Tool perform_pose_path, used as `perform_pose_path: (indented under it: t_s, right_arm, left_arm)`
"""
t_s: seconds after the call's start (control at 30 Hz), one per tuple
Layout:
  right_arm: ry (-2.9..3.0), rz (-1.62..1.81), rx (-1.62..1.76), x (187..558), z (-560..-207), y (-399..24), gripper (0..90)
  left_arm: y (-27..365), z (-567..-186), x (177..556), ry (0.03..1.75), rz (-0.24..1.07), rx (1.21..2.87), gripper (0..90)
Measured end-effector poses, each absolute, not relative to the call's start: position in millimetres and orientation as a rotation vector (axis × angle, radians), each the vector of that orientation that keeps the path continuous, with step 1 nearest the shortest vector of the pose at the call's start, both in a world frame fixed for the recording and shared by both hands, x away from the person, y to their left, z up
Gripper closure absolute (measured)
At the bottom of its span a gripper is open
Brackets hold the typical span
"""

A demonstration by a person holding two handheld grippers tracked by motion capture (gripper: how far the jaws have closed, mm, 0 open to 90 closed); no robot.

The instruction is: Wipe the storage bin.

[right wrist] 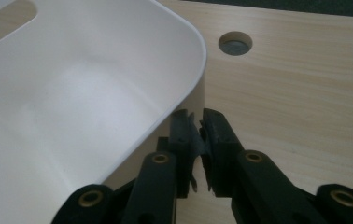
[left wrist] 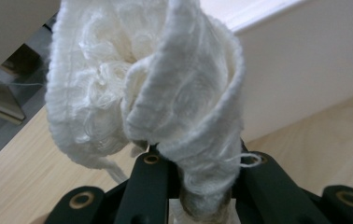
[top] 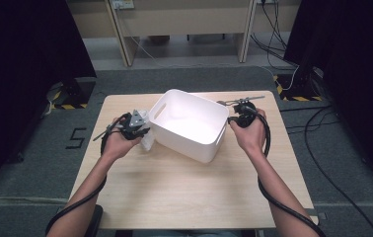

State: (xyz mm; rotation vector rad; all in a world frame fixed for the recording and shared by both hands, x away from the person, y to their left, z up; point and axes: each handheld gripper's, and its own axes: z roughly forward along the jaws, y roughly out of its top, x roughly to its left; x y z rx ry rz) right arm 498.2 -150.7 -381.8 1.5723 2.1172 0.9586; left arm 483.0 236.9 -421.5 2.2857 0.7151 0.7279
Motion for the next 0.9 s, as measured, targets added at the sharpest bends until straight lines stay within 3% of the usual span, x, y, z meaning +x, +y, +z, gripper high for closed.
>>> perform_pose_path:
  t_s: [0.17, 0.4, 0.9]
  right_arm:
    - [1.985, 1.104, 1.713, 500.1, -374.3, -159.7, 72.0]
    - [1.975, 1.113, 1.711, 484.7, -362.7, -151.5, 66.1]
    - [2.072, 0.945, 1.609, 489.5, -375.7, -134.4, 75.3]
  left_arm:
    - [231.1, -421.1, 471.0, 0.687, 0.722, 2.276, 77.6]
    - [222.1, -415.7, 462.0, 0.670, 0.736, 2.286, 77.5]
    - [218.4, -411.4, 438.9, 0.685, 0.683, 2.308, 77.3]
